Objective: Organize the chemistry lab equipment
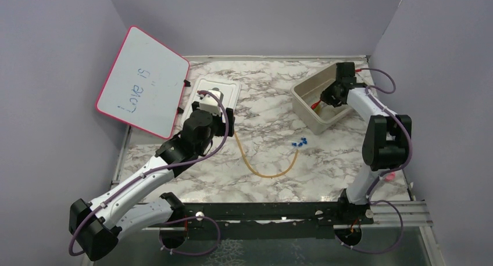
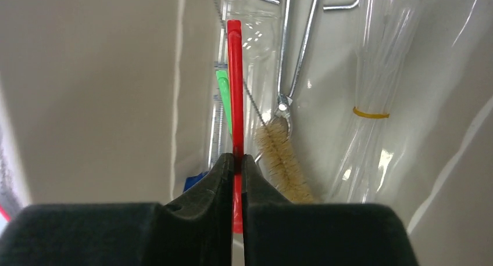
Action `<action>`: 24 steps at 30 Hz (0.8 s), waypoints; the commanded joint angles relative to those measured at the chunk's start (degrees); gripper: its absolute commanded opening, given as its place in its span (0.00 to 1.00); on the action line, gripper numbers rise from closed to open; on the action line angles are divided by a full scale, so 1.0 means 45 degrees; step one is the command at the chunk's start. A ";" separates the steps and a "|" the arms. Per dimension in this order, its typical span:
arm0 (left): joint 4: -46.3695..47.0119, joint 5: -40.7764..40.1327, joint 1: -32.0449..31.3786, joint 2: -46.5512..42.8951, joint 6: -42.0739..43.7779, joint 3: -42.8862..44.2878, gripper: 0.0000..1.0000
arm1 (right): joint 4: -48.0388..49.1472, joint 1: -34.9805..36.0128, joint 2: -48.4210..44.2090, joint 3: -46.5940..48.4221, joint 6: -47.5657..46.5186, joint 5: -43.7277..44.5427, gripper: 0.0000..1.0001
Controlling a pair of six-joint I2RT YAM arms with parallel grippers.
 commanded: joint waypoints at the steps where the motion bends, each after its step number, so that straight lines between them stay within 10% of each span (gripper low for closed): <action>1: 0.0369 0.0220 0.0132 0.0110 -0.0060 -0.0174 0.81 | -0.0350 0.0057 0.0747 0.0663 0.0587 0.0253 0.13; 9: 0.0397 0.0380 0.0118 0.0232 -0.0048 -0.0193 0.81 | -0.0313 0.0051 0.0313 0.0918 -0.0074 0.0131 0.36; 24: -0.0171 0.1471 0.0146 0.1649 -0.0805 0.0118 0.81 | -0.1868 0.1963 -0.3427 0.0808 -0.4831 -0.0524 0.39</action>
